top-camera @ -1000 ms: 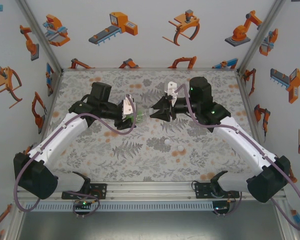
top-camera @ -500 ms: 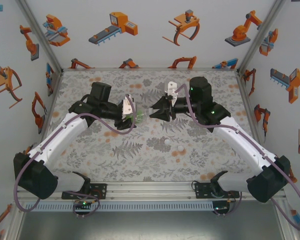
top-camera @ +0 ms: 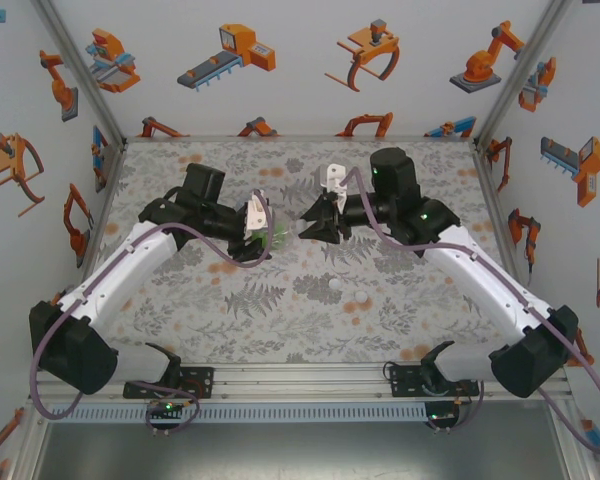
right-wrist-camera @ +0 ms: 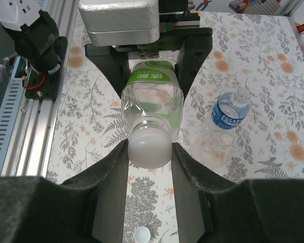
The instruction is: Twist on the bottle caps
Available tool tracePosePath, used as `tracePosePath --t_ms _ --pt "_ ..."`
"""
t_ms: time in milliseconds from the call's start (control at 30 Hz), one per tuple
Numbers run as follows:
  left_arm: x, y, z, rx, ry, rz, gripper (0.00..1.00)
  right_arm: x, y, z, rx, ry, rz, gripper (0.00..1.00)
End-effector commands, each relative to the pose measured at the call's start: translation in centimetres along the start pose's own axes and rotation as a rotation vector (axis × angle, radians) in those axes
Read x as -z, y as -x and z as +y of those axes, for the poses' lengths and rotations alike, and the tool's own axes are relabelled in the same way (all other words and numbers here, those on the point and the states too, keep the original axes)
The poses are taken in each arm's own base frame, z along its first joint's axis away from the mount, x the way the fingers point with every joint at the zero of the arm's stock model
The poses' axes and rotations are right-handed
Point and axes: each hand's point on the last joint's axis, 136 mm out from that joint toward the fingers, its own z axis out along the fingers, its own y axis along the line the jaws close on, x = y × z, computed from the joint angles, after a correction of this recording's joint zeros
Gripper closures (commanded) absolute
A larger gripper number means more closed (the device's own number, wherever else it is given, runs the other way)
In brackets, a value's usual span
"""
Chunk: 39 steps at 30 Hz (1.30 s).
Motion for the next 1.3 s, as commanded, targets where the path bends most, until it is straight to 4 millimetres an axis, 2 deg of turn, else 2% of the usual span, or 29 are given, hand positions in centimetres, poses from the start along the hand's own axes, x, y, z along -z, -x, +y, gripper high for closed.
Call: tracePosePath --t_ms 0,267,600,1033,1167,1267 --pt "0.1 1.7 -0.4 -0.049 -0.04 -0.046 1.0 -0.3 0.8 0.6 0.056 0.038 0.005 0.95" --pt "0.0 1.6 -0.8 -0.037 -0.076 -0.04 1.0 -0.8 0.4 1.5 0.093 0.083 0.055 1.0" --pt "-0.1 2.5 -0.9 -0.023 -0.112 -0.086 1.0 -1.5 0.1 1.7 0.089 0.099 0.065 1.0" --pt "0.0 3.7 1.0 -0.094 -0.022 -0.14 1.0 -2.7 -1.1 -0.1 -0.327 0.024 0.065 1.0" --pt "0.0 3.7 1.2 -0.118 -0.012 -0.145 1.0 -2.9 -2.1 -2.0 -0.535 -0.082 0.08 1.0" --pt "-0.2 3.5 1.5 -0.129 0.005 -0.142 1.0 -2.4 -3.6 -4.0 -0.775 -0.219 0.095 1.0"
